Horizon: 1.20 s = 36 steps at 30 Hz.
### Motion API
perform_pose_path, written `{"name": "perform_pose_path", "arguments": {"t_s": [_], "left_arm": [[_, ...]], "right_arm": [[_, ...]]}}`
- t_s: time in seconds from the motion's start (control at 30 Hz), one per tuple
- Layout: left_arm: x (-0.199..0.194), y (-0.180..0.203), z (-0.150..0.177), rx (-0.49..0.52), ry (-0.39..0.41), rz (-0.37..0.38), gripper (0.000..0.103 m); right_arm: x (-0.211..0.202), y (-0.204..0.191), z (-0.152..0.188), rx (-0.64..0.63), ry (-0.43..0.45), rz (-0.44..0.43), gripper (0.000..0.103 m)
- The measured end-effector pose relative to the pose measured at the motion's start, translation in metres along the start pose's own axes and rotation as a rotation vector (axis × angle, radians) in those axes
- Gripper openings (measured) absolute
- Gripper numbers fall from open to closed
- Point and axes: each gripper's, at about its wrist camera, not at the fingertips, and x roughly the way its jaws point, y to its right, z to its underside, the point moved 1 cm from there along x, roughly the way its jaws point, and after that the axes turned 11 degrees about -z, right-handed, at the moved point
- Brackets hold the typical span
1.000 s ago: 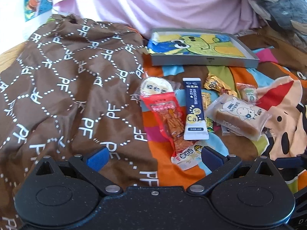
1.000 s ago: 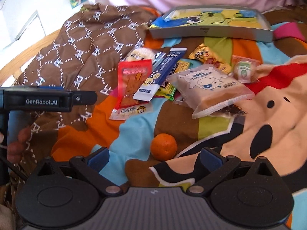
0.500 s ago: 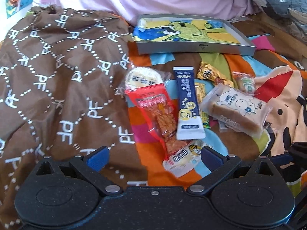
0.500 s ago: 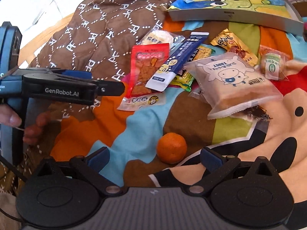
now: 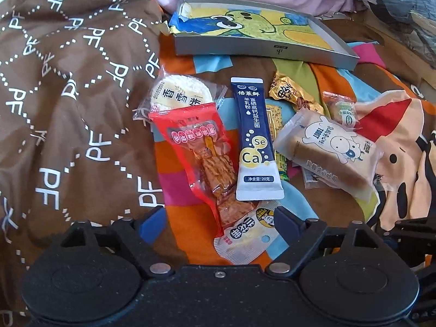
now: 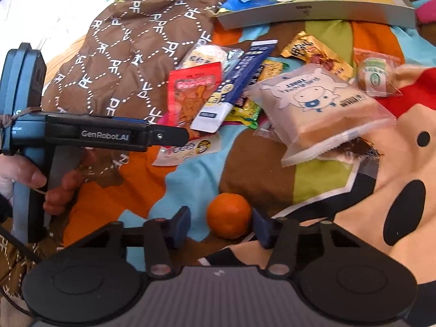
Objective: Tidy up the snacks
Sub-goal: 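Move the left tool to the red spicy-strip package while the right tool moves to the mandarin orange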
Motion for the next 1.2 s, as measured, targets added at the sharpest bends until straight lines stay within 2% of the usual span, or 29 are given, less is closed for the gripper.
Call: {"name": "perform_pose_path", "arguments": {"t_s": [0.03, 0.1, 0.33, 0.57, 0.7, 0.8, 0.97, 1.03, 1.2], "left_arm": [[0.001, 0.0, -0.001, 0.0, -0.002, 0.01, 0.086], [0.004, 0.0, -0.003, -0.004, 0.0, 0.023, 0.086], [0.019, -0.014, -0.011, -0.126, -0.029, 0.06, 0.075], [0.028, -0.033, -0.014, -0.286, -0.049, 0.105, 0.066], [0.035, -0.041, -0.017, -0.38, -0.063, 0.116, 0.054], [0.04, -0.045, -0.019, -0.444, -0.093, 0.081, 0.044], [0.044, -0.045, -0.021, -0.471, -0.098, 0.092, 0.044], [0.044, -0.043, -0.02, -0.473, -0.098, 0.124, 0.037], [0.039, -0.035, -0.02, -0.483, -0.077, 0.184, 0.032]], "right_arm": [[0.0, 0.0, 0.0, -0.001, 0.002, 0.015, 0.042], [0.0, -0.003, 0.003, -0.018, 0.0, 0.039, 0.039], [-0.002, -0.018, 0.005, -0.124, 0.028, 0.069, 0.038], [-0.006, -0.029, -0.005, -0.249, 0.112, 0.113, 0.038], [0.004, -0.028, -0.015, -0.296, 0.142, 0.13, 0.038], [0.014, -0.026, -0.022, -0.306, 0.158, 0.139, 0.038], [0.02, -0.02, -0.022, -0.285, 0.16, 0.143, 0.038], [0.019, -0.02, -0.021, -0.288, 0.165, 0.144, 0.038], [0.017, -0.019, -0.022, -0.272, 0.171, 0.146, 0.038]]}}
